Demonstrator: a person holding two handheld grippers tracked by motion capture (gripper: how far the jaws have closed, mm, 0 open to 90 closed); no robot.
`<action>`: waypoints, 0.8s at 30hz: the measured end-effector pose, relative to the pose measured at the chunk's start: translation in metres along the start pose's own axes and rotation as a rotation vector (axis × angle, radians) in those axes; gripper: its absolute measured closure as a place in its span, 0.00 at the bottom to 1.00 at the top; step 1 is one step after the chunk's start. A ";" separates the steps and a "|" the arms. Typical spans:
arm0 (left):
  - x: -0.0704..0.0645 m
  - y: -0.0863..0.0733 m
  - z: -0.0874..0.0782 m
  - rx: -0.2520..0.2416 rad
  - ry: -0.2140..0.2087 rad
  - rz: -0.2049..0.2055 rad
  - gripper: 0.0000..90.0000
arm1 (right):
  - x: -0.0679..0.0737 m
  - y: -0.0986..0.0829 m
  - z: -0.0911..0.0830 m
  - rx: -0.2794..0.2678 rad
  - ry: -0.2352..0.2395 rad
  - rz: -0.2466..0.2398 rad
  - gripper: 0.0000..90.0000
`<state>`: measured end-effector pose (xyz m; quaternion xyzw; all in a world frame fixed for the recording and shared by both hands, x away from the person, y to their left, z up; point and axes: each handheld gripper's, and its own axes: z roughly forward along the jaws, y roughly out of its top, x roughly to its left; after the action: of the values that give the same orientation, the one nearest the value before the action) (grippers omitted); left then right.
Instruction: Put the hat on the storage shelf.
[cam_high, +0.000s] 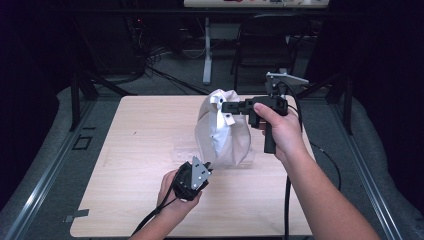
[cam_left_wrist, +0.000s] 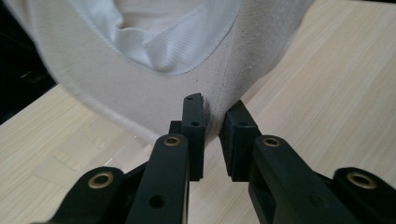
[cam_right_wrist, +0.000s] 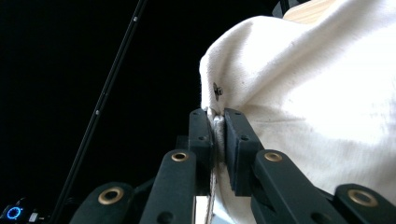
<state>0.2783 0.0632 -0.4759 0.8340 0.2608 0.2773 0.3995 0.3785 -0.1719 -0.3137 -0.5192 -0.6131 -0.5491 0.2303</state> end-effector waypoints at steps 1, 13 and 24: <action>0.002 0.000 -0.001 -0.003 -0.005 -0.007 0.91 | 0.000 0.000 0.000 -0.001 0.000 0.000 0.91; 0.033 0.010 0.001 -0.077 -0.105 -0.106 0.94 | -0.004 -0.001 -0.002 -0.005 0.018 -0.018 0.91; 0.053 0.027 0.017 -0.098 -0.193 -0.164 0.94 | -0.015 0.007 -0.008 -0.038 0.031 -0.009 0.92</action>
<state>0.3330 0.0740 -0.4494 0.8122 0.2747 0.1747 0.4841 0.3880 -0.1857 -0.3210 -0.5122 -0.6011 -0.5698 0.2274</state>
